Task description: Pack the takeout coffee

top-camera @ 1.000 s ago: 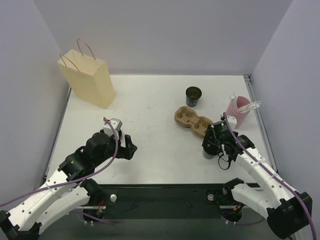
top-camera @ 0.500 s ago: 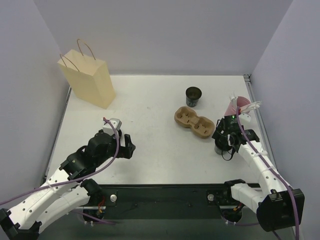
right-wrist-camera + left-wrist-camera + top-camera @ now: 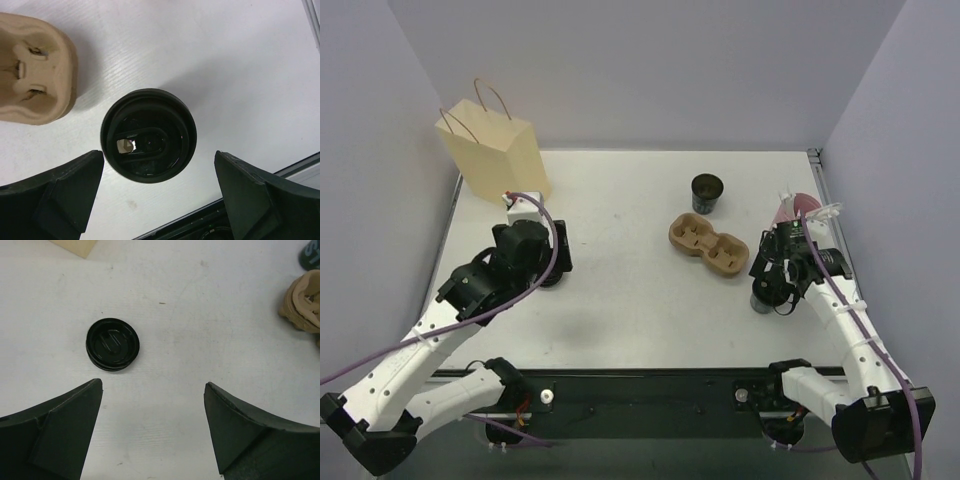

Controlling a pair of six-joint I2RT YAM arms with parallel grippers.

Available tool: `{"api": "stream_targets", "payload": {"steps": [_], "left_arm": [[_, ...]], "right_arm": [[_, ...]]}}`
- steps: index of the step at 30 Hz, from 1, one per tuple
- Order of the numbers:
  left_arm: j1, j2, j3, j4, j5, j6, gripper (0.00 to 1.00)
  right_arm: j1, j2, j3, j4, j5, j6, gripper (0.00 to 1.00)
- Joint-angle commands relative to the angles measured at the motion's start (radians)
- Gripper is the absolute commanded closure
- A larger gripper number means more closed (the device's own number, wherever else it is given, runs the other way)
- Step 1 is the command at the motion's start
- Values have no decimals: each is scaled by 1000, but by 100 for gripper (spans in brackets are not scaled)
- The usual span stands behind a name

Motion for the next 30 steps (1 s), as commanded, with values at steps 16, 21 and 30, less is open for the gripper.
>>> {"api": "stream_targets", "payload": {"steps": [16, 21, 30], "left_arm": [[444, 787, 965, -81, 208, 571, 20], [518, 974, 1191, -115, 245, 633, 21], [573, 1134, 1315, -132, 328, 611, 25]], "right_arm": [[190, -262, 181, -49, -382, -60, 3], [200, -269, 152, 14, -414, -77, 3], [205, -218, 167, 45, -421, -134, 3]]}}
